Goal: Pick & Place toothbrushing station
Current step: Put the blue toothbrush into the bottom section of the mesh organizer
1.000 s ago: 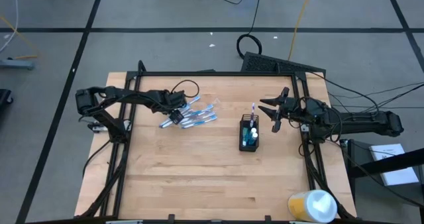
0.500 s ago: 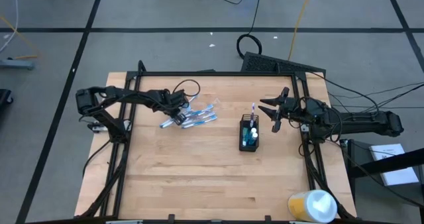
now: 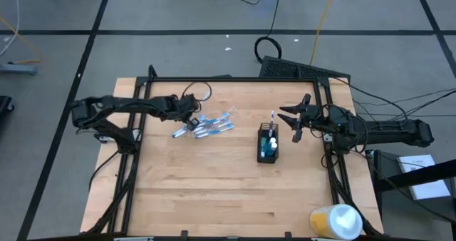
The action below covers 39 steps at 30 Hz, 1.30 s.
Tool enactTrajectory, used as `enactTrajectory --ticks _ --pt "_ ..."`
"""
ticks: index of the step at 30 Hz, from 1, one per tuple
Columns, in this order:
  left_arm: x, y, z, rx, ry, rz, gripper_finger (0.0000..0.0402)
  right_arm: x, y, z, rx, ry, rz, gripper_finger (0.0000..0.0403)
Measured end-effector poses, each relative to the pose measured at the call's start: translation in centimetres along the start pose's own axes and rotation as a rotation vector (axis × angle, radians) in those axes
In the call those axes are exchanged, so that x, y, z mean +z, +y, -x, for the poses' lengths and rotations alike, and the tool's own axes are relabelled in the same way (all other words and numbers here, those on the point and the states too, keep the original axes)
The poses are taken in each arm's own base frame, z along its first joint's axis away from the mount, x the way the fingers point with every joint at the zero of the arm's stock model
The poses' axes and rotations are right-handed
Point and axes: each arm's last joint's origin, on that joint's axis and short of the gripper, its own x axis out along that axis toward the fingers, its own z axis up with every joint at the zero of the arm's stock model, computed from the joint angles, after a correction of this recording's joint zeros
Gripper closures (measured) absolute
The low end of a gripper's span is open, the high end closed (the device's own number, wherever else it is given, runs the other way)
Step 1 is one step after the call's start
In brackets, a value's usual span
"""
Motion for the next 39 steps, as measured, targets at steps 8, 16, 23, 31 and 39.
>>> enactTrajectory --ticks 8,16,23,31,39 --pt "1.6 -0.1 5.5 -0.152 -0.353 -0.040 0.0386 -0.1 0.0 -0.1 0.000 0.003 -0.003 0.0289" --pt "2.5 -2.9 8.2 -0.508 -0.806 -0.248 0.0386 -0.2 0.3 -1.6 0.000 -0.025 -0.009 0.0289" --pt "1.9 -3.5 8.4 -0.658 -0.943 -0.276 0.0386 -1.1 0.7 -3.1 0.001 -0.002 0.023 0.0289" --pt "0.6 -3.4 8.0 -0.811 -1.083 -0.266 0.0386 -1.0 0.7 -3.3 0.003 -0.027 0.017 0.0289" --pt "-0.1 -3.7 7.7 -0.860 -1.118 -0.233 0.0386 -0.9 0.9 -3.7 0.016 -0.061 0.002 0.0289"
